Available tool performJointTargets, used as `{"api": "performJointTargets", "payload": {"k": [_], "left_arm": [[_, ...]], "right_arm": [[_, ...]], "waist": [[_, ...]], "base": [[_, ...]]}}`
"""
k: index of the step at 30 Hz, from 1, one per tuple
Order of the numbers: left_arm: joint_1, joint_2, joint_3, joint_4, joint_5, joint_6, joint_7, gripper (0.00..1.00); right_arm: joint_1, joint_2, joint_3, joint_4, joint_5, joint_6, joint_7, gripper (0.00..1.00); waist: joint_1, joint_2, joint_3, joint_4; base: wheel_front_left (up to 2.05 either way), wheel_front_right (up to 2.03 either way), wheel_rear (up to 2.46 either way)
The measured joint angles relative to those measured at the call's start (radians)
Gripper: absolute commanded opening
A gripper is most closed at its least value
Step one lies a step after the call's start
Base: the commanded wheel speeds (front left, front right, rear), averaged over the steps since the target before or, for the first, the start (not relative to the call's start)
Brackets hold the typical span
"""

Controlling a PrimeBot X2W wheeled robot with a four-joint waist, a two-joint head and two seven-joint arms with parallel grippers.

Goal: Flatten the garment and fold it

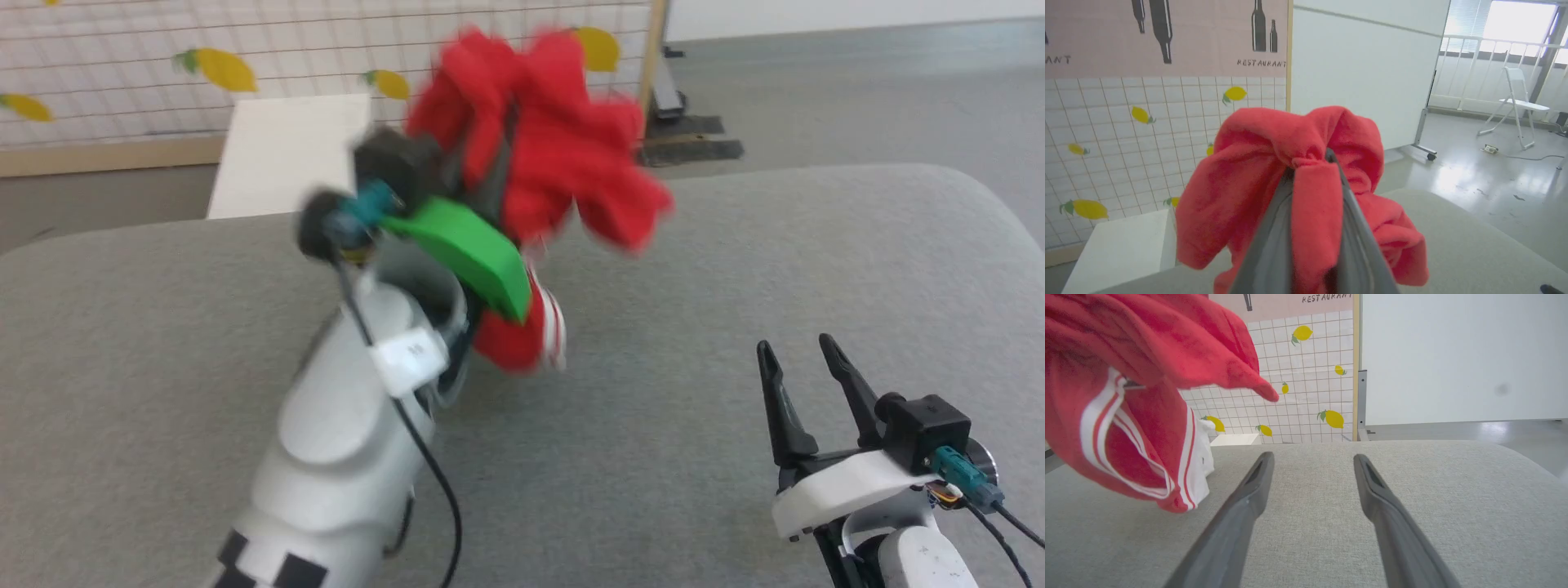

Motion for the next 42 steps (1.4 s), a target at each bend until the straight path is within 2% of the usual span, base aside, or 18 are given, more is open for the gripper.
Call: {"api": "performJointTargets", "payload": {"k": [6,10,12,13,14,15,18,23,26,28,32,35,38,42], "left_arm": [[0.119,-0.004,-0.188,0.183,-0.094,-0.001,0.19,0.0],[0.175,-0.005,-0.289,0.293,-0.165,-0.032,0.368,0.0],[0.188,-0.006,-0.317,0.31,-0.204,-0.039,0.422,0.0],[0.188,-0.007,-0.323,0.309,-0.212,-0.039,0.432,0.29],[0.186,-0.008,-0.33,0.306,-0.218,-0.039,0.438,0.94],[0.186,-0.008,-0.332,0.3,-0.225,-0.038,0.433,1.0],[0.188,-0.012,-0.328,0.27,-0.241,-0.032,0.358,1.0],[0.189,0.001,-0.258,0.178,-0.248,-0.021,0.103,1.0],[0.199,0.034,-0.205,0.112,-0.231,0.007,-0.049,1.0],[0.224,0.064,-0.16,0.079,-0.224,0.038,-0.113,1.0],[0.308,0.132,-0.07,0.003,-0.192,0.091,-0.157,1.0],[0.371,0.165,0.015,-0.072,-0.152,0.116,-0.159,1.0],[0.43,0.173,0.105,-0.149,-0.091,0.121,-0.163,1.0],[0.505,0.153,0.18,-0.208,-0.026,0.121,-0.163,1.0]], "right_arm": [[0.0,0.0,0.005,-0.004,0.001,0.0,0.001,1.0],[0.0,0.0,0.006,-0.001,0.003,0.0,0.001,1.0],[0.0,0.0,0.005,0.001,0.004,0.0,0.001,1.0],[0.0,0.0,0.006,0.002,0.004,0.0,0.002,1.0],[0.0,0.0,0.006,0.002,0.003,0.0,0.006,1.0],[0.0,0.0,0.005,0.002,0.003,0.0,0.008,1.0],[0.0,0.0,0.005,0.002,0.002,0.0,0.01,1.0],[0.0,0.0,0.006,-0.002,-0.003,0.0,0.019,1.0],[0.0,0.0,0.009,-0.008,-0.007,0.0,0.026,1.0],[0.0,0.0,0.009,-0.012,-0.011,0.0,0.03,1.0],[-0.003,0.0,0.003,-0.02,-0.014,0.0,0.052,1.0],[-0.024,0.0,-0.001,-0.004,-0.014,0.0,0.106,1.0],[-0.07,0.0,-0.005,0.032,-0.014,0.0,0.194,1.0],[-0.142,0.001,-0.025,0.114,-0.011,0.0,0.379,1.0]], "waist": [[0.0,0.0,0.018,-0.078],[0.0,0.0,0.038,-0.108],[0.0,0.0,0.046,-0.112],[0.0,0.0,0.047,-0.11],[0.0,0.0,0.048,-0.106],[0.0,0.0,0.048,-0.101],[0.0,0.0,0.046,-0.082],[0.0,0.0,0.034,-0.038],[0.0,0.0,0.025,-0.012],[0.0,0.0,0.02,0.004],[0.0001,0.0,0.016,0.036],[0.0,-0.0001,0.021,0.058],[0.0,0.0,0.039,0.074],[0.0,0.0,0.072,0.094]], "base": [[0.0,0.0,0.0],[0.0,0.0,0.0],[0.0,0.0,0.0],[0.0,0.0,0.0],[0.0,0.0,0.0],[0.0,0.0,0.0],[0.0,0.0,0.0],[0.0,0.0,0.0],[0.0,0.0,0.0],[0.0,0.0,0.0],[0.0,0.0,0.0],[0.0,0.0,0.0],[0.0,0.0,0.0],[0.0,0.0,0.0]]}}
